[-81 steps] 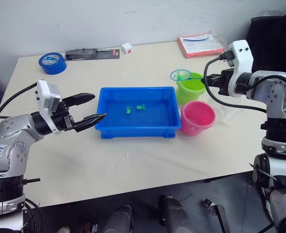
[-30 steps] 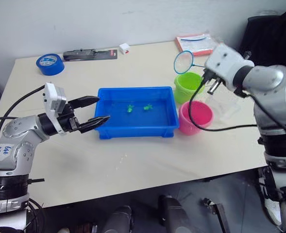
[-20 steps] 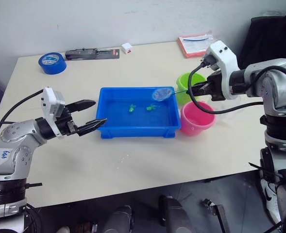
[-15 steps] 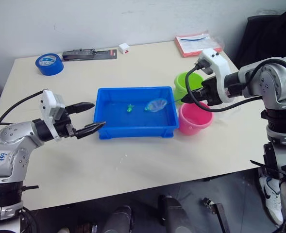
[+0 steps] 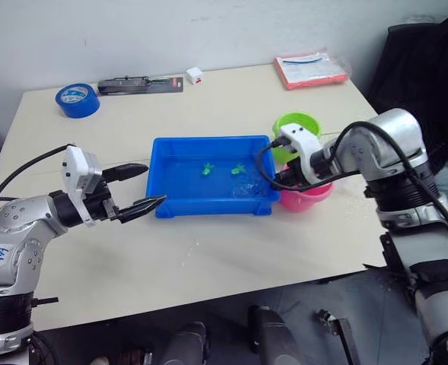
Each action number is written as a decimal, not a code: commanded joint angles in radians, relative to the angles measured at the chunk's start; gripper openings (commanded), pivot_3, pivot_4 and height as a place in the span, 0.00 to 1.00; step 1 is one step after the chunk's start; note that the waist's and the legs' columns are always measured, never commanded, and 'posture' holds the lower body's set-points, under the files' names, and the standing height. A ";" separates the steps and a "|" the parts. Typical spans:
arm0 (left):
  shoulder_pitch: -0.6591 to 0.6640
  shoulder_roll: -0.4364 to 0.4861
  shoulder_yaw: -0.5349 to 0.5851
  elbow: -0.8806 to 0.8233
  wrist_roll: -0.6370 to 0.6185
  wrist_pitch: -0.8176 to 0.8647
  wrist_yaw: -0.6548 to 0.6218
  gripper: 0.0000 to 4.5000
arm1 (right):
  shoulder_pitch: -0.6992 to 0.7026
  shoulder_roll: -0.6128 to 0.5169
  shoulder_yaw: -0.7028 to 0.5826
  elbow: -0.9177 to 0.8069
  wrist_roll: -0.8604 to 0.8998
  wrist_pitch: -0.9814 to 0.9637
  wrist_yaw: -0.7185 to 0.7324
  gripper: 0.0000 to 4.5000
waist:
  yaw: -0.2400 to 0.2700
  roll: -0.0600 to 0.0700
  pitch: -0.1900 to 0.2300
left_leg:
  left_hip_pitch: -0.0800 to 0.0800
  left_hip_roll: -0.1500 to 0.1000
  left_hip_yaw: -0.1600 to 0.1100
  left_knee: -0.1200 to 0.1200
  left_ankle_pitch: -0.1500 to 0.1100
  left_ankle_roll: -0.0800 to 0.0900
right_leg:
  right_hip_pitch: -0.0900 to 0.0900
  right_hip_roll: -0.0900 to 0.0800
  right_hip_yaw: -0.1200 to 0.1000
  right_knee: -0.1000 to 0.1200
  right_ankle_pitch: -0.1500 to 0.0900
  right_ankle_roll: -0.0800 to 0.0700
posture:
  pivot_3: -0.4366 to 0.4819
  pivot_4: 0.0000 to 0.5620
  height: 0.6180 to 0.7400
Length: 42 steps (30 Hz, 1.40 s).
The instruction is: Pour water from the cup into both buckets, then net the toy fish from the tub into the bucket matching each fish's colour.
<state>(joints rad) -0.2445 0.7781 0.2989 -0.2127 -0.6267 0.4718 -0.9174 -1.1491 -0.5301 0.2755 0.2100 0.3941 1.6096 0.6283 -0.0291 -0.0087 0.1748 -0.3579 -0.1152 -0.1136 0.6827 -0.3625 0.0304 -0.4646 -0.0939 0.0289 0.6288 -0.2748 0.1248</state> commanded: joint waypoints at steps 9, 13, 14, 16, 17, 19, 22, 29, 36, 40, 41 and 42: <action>-0.001 0.040 0.058 -0.040 -0.027 0.031 -0.004 1.00 | 0.052 0.147 -0.235 -0.037 -0.089 -0.108 -0.232 0.18 | -0.001 0.000 0.000 | 0.000 0.000 0.000 0.000 0.000 0.000 | 0.000 0.000 -0.001 0.001 0.000 0.000 | 0.48 0.27 1.00; -0.021 0.036 0.047 -0.026 -0.026 0.031 -0.007 1.00 | 0.080 0.156 -0.279 -0.133 -0.085 -0.103 -0.263 0.18 | -0.001 0.000 0.000 | 0.000 0.000 0.000 0.001 0.000 0.000 | 0.000 0.000 -0.001 0.001 0.000 0.000 | 0.48 0.27 1.00; -0.027 0.033 0.043 -0.021 -0.025 0.029 -0.009 1.00 | 0.090 0.154 -0.279 -0.158 -0.084 -0.106 -0.266 0.18 | -0.001 0.000 0.000 | 0.000 0.000 0.000 0.001 0.000 0.000 | 0.000 0.000 -0.001 0.001 0.000 0.000 | 0.48 0.27 1.00; -0.043 0.029 0.033 -0.008 -0.022 0.025 -0.015 1.00 | 0.106 0.154 -0.291 -0.212 -0.071 -0.083 -0.268 0.18 | -0.001 0.000 0.000 | 0.000 0.000 0.000 0.001 0.000 0.000 | 0.000 0.000 -0.001 0.001 0.000 0.000 | 0.48 0.27 1.00; -0.051 0.027 0.028 -0.001 -0.021 0.025 -0.019 1.00 | 0.113 0.155 -0.302 -0.239 -0.063 -0.064 -0.267 0.18 | -0.001 0.000 0.000 | 0.000 0.000 0.000 0.001 0.000 0.000 | 0.000 0.000 -0.001 0.001 0.000 0.000 | 0.48 0.27 1.00; -0.071 0.025 0.021 0.011 -0.024 0.028 -0.029 1.00 | 0.123 0.158 -0.332 -0.292 -0.046 -0.025 -0.262 0.18 | -0.001 0.000 0.000 | 0.000 0.000 0.000 0.000 0.000 0.000 | 0.000 0.000 -0.001 0.001 0.000 0.000 | 0.48 0.27 1.00; -0.104 0.022 0.011 0.039 -0.021 0.021 -0.044 1.00 | 0.130 0.144 -0.358 -0.346 -0.030 -0.031 -0.251 0.18 | -0.004 0.000 0.000 | 0.000 0.000 0.000 0.000 0.000 0.000 | 0.000 0.000 -0.001 0.001 0.000 0.000 | 0.48 0.27 1.00; -0.157 -0.003 -0.016 0.078 -0.012 0.014 -0.053 1.00 | 0.180 0.100 -0.417 -0.440 -0.019 -0.178 -0.239 0.18 | -0.002 0.000 0.000 | 0.000 0.000 0.000 0.000 0.000 0.000 | 0.000 0.000 -0.001 0.000 0.000 0.000 | 0.48 0.27 1.00; -0.191 -0.011 -0.040 0.118 0.005 -0.005 -0.069 1.00 | 0.183 -0.023 -0.461 -0.345 -0.057 -0.351 -0.227 0.18 | -0.001 0.000 0.000 | 0.000 0.000 0.000 0.000 0.000 0.000 | 0.000 0.000 -0.002 0.001 0.000 0.000 | 0.48 0.27 1.00; -0.198 -0.012 -0.045 0.125 0.010 -0.010 -0.072 1.00 | 0.176 -0.118 -0.407 -0.244 -0.107 -0.487 -0.198 0.18 | -0.003 0.000 0.000 | 0.000 -0.001 0.001 0.000 0.000 0.000 | 0.000 0.000 -0.001 0.001 0.000 0.000 | 0.48 0.27 1.00; -0.198 -0.012 -0.044 0.125 0.010 -0.010 -0.072 1.00 | 0.178 -0.149 -0.370 -0.223 -0.139 -0.537 -0.189 0.18 | -0.003 0.000 0.000 | 0.000 0.000 0.001 0.000 0.000 0.000 | 0.000 0.000 -0.001 0.001 0.000 0.000 | 0.48 0.27 1.00; -0.199 -0.012 -0.045 0.127 0.010 -0.012 -0.073 1.00 | 0.181 -0.176 -0.327 -0.206 -0.172 -0.586 -0.178 0.18 | -0.002 0.000 0.000 | 0.000 0.000 0.001 0.000 0.000 0.000 | 0.000 0.000 -0.001 0.001 0.000 0.000 | 0.48 0.27 1.00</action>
<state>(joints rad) -0.4293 0.7619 0.2434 -0.0691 -0.6189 0.4779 -0.9849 -0.9521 -0.6769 -0.0829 0.0017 0.2693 1.1088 0.4325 -0.0312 -0.0089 0.1745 -0.3576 -0.1156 -0.1124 0.6830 -0.3625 0.0305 -0.4647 -0.0943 0.0282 0.6297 -0.2747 0.1249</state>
